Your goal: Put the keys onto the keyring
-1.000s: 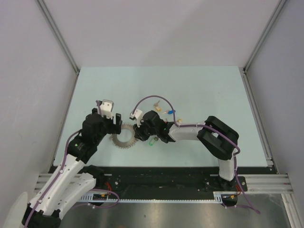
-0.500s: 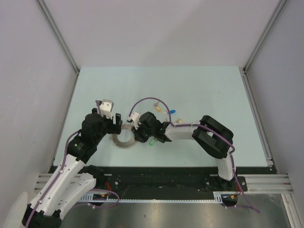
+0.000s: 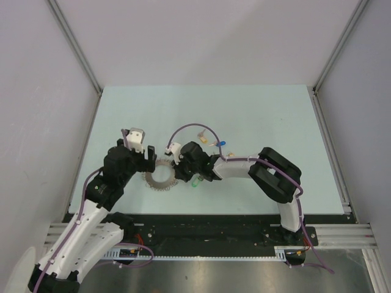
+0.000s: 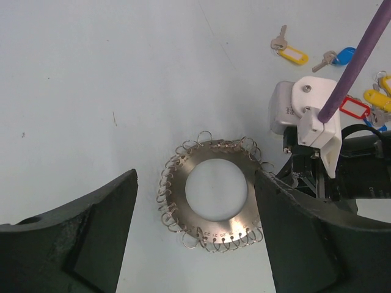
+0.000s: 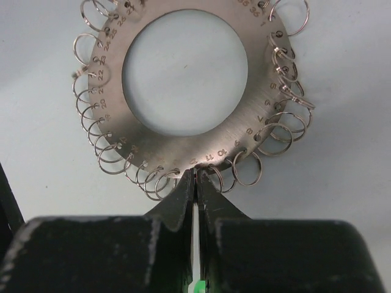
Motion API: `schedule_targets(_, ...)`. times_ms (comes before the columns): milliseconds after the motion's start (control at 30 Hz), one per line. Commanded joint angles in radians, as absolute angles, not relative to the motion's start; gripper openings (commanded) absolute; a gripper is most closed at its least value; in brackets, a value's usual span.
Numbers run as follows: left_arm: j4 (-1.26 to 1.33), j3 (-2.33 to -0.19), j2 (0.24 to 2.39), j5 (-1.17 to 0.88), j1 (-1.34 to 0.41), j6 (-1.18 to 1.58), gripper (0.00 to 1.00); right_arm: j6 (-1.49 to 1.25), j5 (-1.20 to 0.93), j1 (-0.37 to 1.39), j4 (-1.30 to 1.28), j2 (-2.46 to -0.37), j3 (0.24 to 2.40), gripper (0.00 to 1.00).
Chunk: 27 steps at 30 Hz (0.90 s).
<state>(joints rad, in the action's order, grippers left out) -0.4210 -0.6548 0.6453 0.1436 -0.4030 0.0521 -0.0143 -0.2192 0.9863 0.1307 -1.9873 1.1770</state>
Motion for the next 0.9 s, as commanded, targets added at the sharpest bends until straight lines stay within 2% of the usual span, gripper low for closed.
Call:
schedule_targets(0, -0.391, -0.658, 0.618, 0.123, -0.394, 0.043, 0.82, 0.0, -0.271, 0.965, 0.184, -1.899, 1.21, 0.0)
schedule_targets(333, -0.384, -0.65, 0.578, 0.13, -0.394, 0.043, 0.82, 0.005, -0.373, 0.933, 0.403, -1.888, 1.207, 0.0)
schedule_targets(700, -0.376, -0.644, 0.548, 0.115, -0.394, 0.037, 0.81, 0.014, -0.413, 0.928, 0.443, -1.804, 1.201, 0.0)
schedule_targets(867, -0.345, -0.635, 0.506, 0.107, -0.394, 0.032, 0.8, -0.015, -0.417, 0.925, 0.563, -1.747, 1.18, 0.0)
